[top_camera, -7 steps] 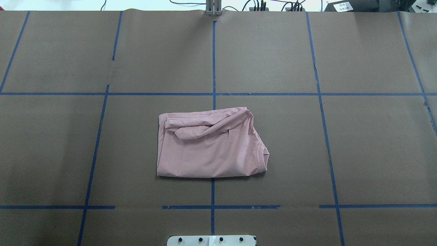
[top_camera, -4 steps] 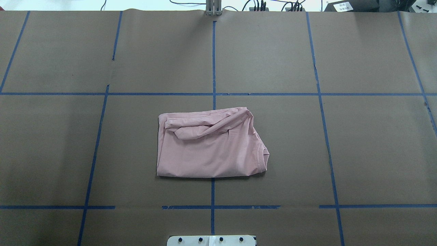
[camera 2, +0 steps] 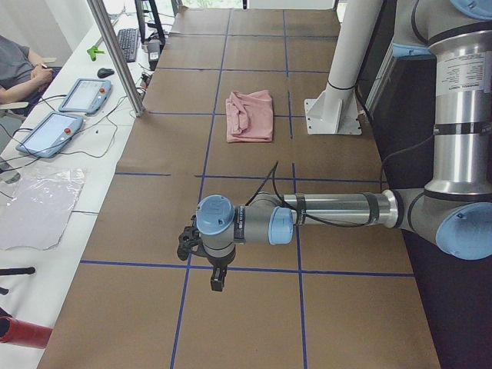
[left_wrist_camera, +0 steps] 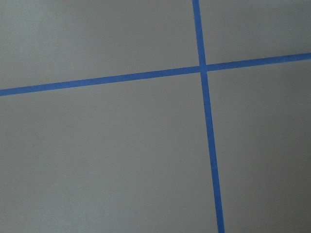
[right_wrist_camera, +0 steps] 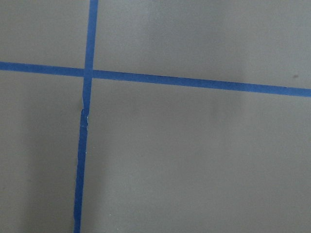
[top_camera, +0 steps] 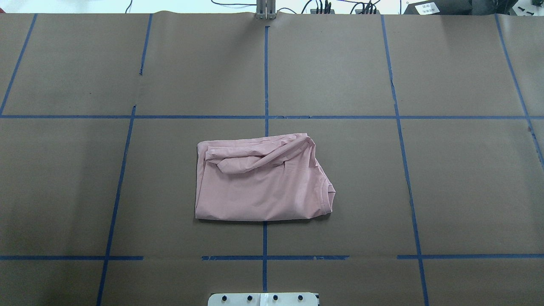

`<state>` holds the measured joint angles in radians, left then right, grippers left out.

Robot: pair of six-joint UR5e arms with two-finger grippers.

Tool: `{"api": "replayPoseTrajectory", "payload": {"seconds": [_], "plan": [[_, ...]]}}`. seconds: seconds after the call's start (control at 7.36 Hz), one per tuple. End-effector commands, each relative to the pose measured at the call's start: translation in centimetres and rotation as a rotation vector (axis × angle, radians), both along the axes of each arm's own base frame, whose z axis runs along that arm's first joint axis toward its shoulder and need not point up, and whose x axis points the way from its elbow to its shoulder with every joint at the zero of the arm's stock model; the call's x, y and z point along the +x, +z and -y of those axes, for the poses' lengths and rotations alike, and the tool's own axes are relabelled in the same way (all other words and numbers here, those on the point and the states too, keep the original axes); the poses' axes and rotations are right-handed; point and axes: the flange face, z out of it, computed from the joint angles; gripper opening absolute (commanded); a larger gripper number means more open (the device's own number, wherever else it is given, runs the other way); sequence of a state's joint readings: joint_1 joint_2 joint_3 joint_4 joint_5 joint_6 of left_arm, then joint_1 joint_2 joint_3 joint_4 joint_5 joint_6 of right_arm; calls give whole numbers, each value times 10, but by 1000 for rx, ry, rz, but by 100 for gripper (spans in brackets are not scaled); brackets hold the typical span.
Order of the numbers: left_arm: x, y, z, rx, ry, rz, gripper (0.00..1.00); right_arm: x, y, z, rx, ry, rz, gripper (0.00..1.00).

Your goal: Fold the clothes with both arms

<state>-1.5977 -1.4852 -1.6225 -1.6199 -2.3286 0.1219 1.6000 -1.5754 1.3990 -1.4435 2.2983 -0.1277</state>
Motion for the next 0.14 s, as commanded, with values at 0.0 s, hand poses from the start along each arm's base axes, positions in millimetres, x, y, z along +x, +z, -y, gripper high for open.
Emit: {"api": "replayPoseTrajectory", "payload": {"seconds": [0.0], "plan": [[0,-1,1,1,0,0,100,0,2,-1,-3,0,0,100]]}}
